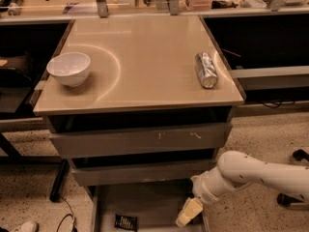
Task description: Pick rxbar chocolate from bottom drawer and place on counter
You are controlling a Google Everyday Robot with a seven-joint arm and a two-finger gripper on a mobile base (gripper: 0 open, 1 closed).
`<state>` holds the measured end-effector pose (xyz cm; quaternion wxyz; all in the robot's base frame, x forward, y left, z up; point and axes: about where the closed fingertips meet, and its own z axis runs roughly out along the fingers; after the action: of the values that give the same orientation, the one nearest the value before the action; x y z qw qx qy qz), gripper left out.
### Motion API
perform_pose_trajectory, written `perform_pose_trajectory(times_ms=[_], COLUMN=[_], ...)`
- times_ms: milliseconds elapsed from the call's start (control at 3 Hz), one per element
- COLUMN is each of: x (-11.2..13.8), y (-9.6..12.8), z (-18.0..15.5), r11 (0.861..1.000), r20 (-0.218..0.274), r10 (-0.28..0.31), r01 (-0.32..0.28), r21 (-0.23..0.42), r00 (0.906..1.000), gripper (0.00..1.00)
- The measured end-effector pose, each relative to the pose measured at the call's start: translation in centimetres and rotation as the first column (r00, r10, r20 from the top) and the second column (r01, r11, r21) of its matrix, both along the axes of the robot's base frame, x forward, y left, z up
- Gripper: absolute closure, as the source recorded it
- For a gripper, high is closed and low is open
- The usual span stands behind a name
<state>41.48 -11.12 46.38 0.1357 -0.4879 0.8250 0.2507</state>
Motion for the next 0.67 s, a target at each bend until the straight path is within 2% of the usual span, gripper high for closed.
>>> perform_pose_trajectory(times_ms=[333,667], x=[0.0,0.2], y=[0.0,2.3], z=[0.0,-2.7], r11=[1.0,0.998], r20=[-0.001,0.021], r10=[0.001,0.052], r01=[-0.001,-0.052], r21=[0.0,0.042], r00=[1.0,0.9984], gripper=[0.0,0.0])
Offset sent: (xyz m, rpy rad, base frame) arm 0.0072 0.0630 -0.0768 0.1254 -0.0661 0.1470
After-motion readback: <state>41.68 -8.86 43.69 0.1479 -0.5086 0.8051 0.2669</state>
